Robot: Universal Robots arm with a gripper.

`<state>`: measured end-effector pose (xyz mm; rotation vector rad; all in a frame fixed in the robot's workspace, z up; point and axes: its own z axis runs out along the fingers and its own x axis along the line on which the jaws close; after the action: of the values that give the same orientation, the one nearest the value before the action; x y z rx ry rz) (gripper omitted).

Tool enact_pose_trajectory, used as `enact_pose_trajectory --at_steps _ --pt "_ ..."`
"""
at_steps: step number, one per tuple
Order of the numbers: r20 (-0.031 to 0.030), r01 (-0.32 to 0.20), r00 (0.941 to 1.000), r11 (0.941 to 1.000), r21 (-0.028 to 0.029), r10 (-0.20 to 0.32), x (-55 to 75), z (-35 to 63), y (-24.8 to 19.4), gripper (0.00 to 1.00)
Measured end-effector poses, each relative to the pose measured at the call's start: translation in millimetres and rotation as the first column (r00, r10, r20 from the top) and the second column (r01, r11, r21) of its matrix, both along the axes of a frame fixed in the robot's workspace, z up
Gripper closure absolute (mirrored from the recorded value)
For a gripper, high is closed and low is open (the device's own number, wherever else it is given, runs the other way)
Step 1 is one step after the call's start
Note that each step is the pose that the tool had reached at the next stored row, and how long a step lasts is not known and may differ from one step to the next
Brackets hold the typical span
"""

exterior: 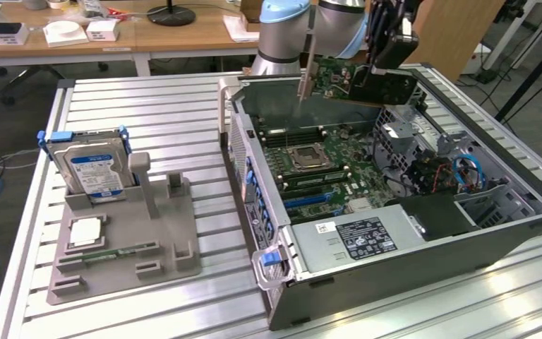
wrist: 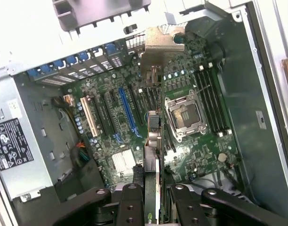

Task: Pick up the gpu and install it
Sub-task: 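Insert the gpu into the slot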

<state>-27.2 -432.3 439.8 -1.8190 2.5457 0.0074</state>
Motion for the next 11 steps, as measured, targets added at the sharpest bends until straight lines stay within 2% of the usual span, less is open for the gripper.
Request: enact_pose_trajectory --at_steps 5,11 --pt "0.0001 -0.05 0.9987 0.9987 0.0017 0.05 0.0 -0.3 0.0 0.74" --pt "0.0002 -0.052 0.9987 0.9987 0.0036 0.052 -0.1 -0.2 0.0 0.74"
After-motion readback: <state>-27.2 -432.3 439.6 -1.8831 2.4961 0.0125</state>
